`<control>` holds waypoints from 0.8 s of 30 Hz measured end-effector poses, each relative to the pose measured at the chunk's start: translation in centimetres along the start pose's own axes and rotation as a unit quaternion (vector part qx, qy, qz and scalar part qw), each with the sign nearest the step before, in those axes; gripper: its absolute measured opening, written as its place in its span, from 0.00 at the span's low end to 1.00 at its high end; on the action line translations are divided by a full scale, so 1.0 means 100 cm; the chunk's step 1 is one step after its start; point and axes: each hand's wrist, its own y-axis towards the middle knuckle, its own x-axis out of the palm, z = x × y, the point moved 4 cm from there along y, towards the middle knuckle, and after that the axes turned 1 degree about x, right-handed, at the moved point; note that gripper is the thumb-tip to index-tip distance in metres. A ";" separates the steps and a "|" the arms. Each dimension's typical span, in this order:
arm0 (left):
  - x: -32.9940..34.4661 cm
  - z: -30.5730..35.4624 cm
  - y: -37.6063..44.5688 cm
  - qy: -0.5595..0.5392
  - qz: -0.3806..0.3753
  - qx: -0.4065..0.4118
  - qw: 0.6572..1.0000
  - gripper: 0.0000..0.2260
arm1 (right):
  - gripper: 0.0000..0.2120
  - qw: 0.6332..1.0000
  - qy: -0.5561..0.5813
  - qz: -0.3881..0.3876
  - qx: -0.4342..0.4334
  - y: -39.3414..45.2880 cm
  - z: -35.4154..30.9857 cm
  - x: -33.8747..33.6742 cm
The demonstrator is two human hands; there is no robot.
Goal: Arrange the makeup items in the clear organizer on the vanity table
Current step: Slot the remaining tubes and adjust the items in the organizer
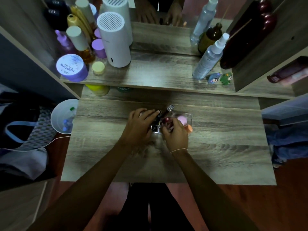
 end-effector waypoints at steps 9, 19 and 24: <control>0.002 -0.001 0.000 0.003 -0.010 -0.007 1.000 0.31 | 0.05 1.000 -0.015 -0.003 -0.002 0.000 -0.003 -0.002; 0.004 -0.001 -0.001 -0.009 -0.002 -0.005 1.000 0.32 | 0.08 1.000 -0.019 -0.004 -0.015 -0.001 -0.005 -0.005; 0.005 -0.002 0.000 -0.009 -0.015 -0.014 1.000 0.31 | 0.09 1.000 -0.014 -0.012 -0.020 -0.004 -0.006 -0.006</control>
